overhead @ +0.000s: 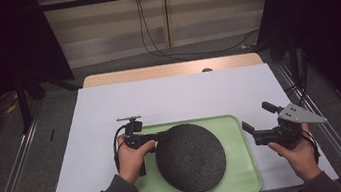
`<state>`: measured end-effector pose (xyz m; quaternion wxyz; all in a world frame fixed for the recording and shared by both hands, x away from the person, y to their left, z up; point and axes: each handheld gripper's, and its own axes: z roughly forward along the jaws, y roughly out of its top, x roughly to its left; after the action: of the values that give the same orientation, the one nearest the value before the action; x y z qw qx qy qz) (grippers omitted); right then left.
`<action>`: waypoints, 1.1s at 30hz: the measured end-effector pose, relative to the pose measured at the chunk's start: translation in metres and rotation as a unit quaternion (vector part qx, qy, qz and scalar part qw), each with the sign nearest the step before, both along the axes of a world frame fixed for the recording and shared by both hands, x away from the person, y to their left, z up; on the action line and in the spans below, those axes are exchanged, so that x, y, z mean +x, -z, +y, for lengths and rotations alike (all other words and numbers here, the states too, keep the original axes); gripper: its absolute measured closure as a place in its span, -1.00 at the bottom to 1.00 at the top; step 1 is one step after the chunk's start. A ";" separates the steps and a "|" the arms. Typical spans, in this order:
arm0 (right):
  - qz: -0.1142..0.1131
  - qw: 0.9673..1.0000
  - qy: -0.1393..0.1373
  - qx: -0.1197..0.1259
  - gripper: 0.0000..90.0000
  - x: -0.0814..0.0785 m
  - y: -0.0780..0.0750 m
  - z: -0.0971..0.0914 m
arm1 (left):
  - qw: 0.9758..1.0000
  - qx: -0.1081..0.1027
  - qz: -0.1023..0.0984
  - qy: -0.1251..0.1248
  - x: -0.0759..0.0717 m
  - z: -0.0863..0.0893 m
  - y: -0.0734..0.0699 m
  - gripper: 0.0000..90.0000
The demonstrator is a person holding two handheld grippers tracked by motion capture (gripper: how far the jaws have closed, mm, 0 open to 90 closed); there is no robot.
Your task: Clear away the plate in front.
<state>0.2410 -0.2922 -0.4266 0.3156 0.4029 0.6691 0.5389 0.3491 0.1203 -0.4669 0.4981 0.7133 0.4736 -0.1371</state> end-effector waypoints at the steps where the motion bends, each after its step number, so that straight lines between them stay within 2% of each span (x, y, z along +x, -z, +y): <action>1: -0.001 1.000 -0.002 -0.002 -0.95 0.000 0.000 0.000 | 1.000 0.001 -0.004 -0.005 0.000 0.000 0.002 0.83; 2: -0.001 1.000 -0.002 -0.002 -0.95 0.000 0.000 0.000 | 1.000 0.001 -0.004 -0.005 0.000 0.000 0.002 0.83; 3: -0.001 1.000 -0.002 -0.002 -0.95 0.000 0.000 0.000 | 1.000 0.008 -0.014 -0.005 0.000 0.001 0.003 0.83; 11: 0.001 1.000 -0.001 -0.003 -0.95 0.000 0.000 0.001 | 1.000 0.002 -0.006 -0.013 0.000 0.003 0.007 0.83; 12: 0.002 1.000 -0.001 -0.002 -0.96 0.000 0.000 0.001 | 1.000 -0.005 0.000 -0.020 0.000 0.002 0.007 0.83; 14: 0.001 1.000 -0.001 -0.003 -0.95 0.000 0.000 0.001 | 1.000 0.001 -0.004 -0.014 0.001 0.003 0.009 0.82; 23: 0.000 1.000 -0.001 -0.002 -0.95 0.000 0.000 0.001 | 1.000 0.004 -0.001 -0.024 0.000 0.003 0.012 0.80; 27: -0.002 1.000 -0.003 -0.003 -0.95 0.000 0.000 0.000 | 0.999 0.011 -0.006 -0.032 0.000 0.002 0.012 0.80; 28: -0.003 1.000 -0.003 -0.003 -0.95 0.000 0.000 0.000 | 0.999 0.024 -0.012 -0.029 0.001 0.004 0.013 0.80; 31: -0.002 1.000 -0.003 -0.003 -0.94 0.000 0.000 0.000 | 0.999 0.024 -0.006 -0.037 0.002 0.006 0.015 0.81; 33: -0.002 1.000 -0.006 -0.005 -0.94 0.000 0.000 0.001 | 0.999 0.023 -0.002 -0.046 0.003 0.009 0.015 0.91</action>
<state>0.2410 -0.2916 -0.4268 0.3159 0.3963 0.6737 0.5378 0.3522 0.1291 -0.4822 0.4880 0.7028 0.5076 -0.1016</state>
